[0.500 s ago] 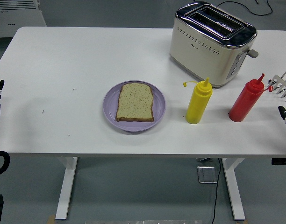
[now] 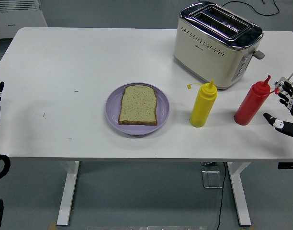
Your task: Pick up the cup,pour liquid into bread,place the cup on the desk
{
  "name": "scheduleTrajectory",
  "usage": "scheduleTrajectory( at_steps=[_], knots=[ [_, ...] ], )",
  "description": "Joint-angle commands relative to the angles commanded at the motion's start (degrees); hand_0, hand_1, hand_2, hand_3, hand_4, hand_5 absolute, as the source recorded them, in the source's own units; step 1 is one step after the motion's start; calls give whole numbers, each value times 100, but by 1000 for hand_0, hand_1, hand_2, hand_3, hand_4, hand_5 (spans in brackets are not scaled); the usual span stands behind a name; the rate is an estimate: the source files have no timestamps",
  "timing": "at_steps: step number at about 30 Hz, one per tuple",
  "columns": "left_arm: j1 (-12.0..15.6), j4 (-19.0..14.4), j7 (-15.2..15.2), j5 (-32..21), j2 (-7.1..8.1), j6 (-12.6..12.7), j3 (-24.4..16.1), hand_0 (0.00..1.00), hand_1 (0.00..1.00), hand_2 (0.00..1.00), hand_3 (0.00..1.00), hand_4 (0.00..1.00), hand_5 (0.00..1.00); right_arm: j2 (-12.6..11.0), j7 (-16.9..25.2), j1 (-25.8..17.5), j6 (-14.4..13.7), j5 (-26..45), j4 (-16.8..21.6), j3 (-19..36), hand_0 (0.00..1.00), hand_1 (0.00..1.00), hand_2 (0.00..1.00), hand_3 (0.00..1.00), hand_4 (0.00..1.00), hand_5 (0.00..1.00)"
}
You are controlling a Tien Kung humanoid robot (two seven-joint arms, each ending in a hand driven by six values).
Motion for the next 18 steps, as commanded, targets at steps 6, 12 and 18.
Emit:
scheduleTrajectory(
  at_steps=[6,12,18],
  knots=[
    [25,2,-2,4,0,2,-6,780,730,725,663,526,941,62,7,135,127,243,-87,-103,970,940,998,998,858,33],
    [36,5,-4,3,0,0,4,779,730,725,663,523,938,113,9,253,205,370,-75,-333,969,939,998,998,861,39],
    [43,6,-5,8,0,-5,12,779,730,725,664,526,941,225,36,416,107,516,-165,-563,966,938,998,998,864,46]
  ],
)
